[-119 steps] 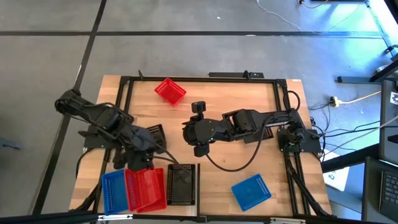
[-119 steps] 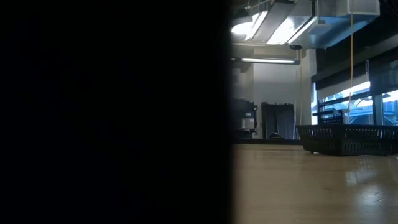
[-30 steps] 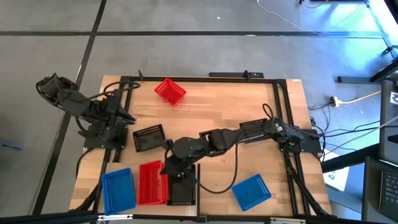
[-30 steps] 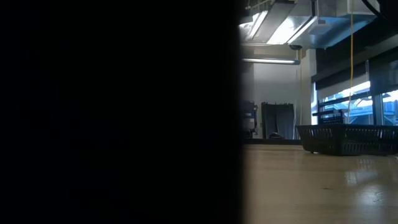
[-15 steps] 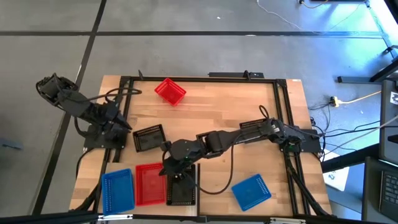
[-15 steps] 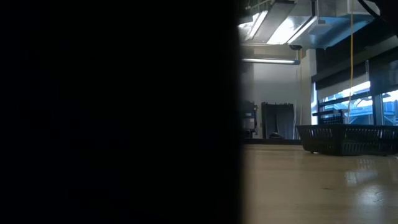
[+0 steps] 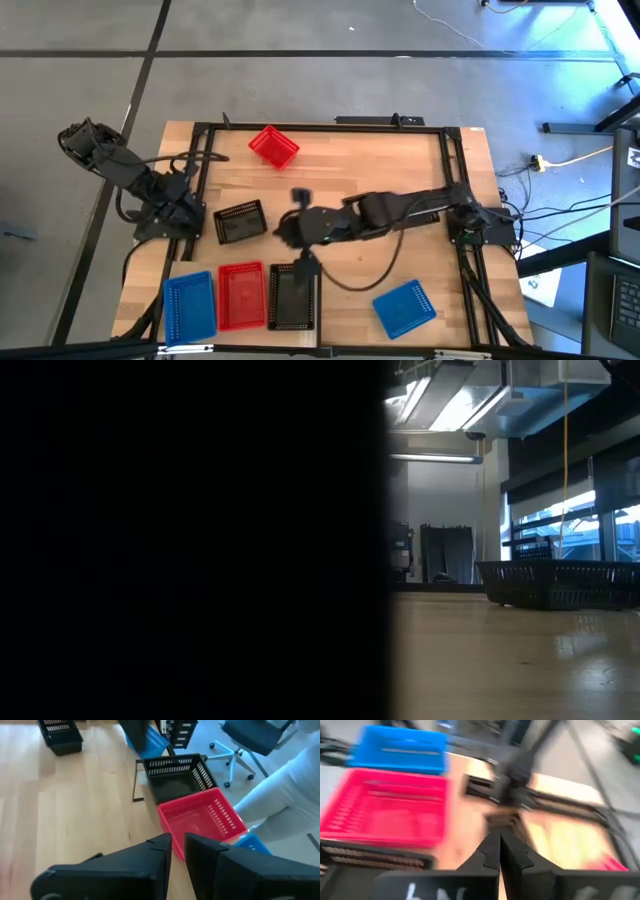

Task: Stack baskets on shelf by color
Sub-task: Stack the right black bin on top of the other black bin on the shelf

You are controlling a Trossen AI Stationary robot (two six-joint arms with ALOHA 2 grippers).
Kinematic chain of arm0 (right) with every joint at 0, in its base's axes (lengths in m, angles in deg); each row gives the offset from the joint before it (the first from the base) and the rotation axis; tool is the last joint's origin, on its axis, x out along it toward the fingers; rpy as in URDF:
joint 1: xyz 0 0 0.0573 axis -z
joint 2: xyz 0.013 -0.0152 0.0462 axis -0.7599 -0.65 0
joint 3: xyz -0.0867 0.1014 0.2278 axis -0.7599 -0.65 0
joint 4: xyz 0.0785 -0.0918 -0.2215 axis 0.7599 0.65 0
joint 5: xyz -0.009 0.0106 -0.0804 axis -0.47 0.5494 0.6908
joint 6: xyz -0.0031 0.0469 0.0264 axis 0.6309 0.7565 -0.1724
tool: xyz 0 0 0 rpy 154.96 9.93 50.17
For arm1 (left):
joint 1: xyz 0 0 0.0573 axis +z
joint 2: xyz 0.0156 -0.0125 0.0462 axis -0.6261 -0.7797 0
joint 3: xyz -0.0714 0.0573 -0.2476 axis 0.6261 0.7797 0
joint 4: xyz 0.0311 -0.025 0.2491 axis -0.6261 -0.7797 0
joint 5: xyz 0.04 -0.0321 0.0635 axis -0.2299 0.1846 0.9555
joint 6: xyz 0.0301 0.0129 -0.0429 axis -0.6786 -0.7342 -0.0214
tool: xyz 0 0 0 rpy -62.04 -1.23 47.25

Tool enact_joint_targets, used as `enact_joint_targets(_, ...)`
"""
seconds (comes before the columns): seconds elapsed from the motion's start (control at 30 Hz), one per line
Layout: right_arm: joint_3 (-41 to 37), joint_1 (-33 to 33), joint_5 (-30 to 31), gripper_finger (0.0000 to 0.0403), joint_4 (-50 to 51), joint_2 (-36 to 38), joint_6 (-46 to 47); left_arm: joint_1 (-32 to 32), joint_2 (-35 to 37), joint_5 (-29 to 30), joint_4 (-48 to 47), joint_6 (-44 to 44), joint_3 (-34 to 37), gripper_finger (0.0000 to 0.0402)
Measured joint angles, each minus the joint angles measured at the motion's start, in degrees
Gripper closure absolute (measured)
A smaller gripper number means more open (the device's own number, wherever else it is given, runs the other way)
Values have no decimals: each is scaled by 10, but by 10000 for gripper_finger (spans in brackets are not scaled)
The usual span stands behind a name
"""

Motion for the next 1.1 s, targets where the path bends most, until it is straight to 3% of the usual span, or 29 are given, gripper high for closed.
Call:
enact_joint_targets(0.2, 1, -4, 136, 403, 154, 55, 153, 0, 0, 42, 0, 0, 0, 360)
enact_joint_targets(0.43, 1, -17, 235, 403, 393, 129, 400, 0, 0, 81, 0, 1, 0, 360)
enact_joint_targets(0.53, -5, -16, 234, 403, 463, 151, 499, 0, -5, 85, 0, 3, 0, 360)
enact_joint_targets(0.7, -56, 3, 193, 403, 460, 185, 510, 1, -18, 121, 2, 7, 0, 360)
enact_joint_targets(0.93, -233, 74, 97, 403, 456, 261, 516, 1, -43, 157, 5, 14, 0, 360)
enact_joint_targets(1.1, -380, 126, 61, 403, 446, 337, 547, 1, -58, 171, 5, 15, 0, 360)
